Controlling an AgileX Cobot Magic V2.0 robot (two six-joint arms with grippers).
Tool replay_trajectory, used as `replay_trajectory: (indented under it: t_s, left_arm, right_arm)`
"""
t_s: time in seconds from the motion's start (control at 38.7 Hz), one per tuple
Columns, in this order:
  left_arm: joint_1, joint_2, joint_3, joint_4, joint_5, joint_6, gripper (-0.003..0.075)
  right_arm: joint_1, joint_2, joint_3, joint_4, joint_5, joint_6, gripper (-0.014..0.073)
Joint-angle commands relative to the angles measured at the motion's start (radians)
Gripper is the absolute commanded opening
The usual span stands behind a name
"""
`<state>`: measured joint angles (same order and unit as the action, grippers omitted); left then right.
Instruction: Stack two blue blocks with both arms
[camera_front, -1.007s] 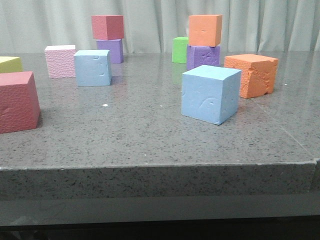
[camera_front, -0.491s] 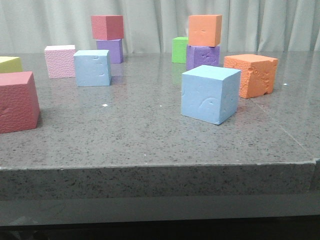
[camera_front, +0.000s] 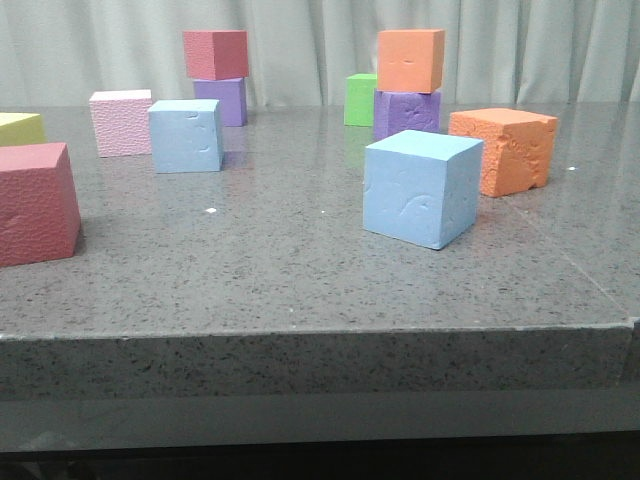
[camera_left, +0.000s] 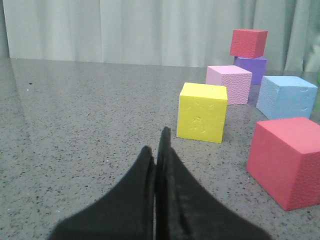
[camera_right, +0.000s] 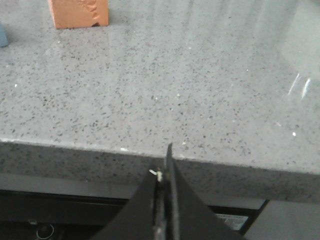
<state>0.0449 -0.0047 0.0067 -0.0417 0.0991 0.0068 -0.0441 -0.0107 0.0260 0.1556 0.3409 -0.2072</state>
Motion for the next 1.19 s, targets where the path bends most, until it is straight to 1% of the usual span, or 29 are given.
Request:
replay_trajectory:
  t_s: [0.0,0.13,0.26,0.36,0.54,0.7,0.8,0.93,1.03,1.16]
  left_arm:
    - [-0.004,-0.018,0.001,-0.005,-0.079,-0.007,-0.0020]
    - [-0.004,-0.018,0.001,-0.005,-0.121,-0.007,-0.0020]
    - [-0.004,-0.018,0.001,-0.005,-0.201,-0.007,-0.0020]
    - [-0.004,-0.018,0.001,-0.005,-0.230,-0.007,-0.0020]
    - [-0.004,-0.018,0.001,-0.005,-0.239,-0.007,-0.0020]
    - [-0.004,-0.018,0.001,-0.005,-0.305,-0.007,-0.0020]
    - [-0.004,-0.018,0.001,-0.005,-0.358,-0.007,-0.0020]
    - [-0.004,-0.018,0.001,-0.005,-0.449,-0.007,-0.0020]
    - [-0.004,-0.018,-0.005,-0.015,-0.522,-0.007,-0.0020]
    - [-0.004,-0.014,-0.060,-0.015,-0.529,-0.007,-0.0020]
  right_arm:
    - [-0.006,-0.014,-0.004,-0.002,-0.129,0.002,-0.0068]
    - [-0.006,-0.014,-0.004,-0.002,-0.183,0.002,-0.0068]
    - [-0.006,-0.014,-0.004,-0.002,-0.230,0.002,-0.0068]
    - [-0.006,-0.014,-0.004,-0.002,-0.228,0.002,-0.0068]
    - [-0.006,-0.014,-0.004,-0.002,-0.229,0.002,-0.0068]
    - [-0.006,-0.014,-0.004,-0.002,-0.242,0.002,-0.0068]
    - [-0.006,-0.014,-0.004,0.006,-0.284,0.002,-0.0068]
    - [-0.006,-0.014,-0.010,0.024,-0.414,0.002,-0.0068]
    - [-0.006,-0.014,-0.047,0.028,-0.481,0.002,-0.0068]
    - [-0.006,-0.012,-0.142,0.028,-0.457,0.002,-0.0067]
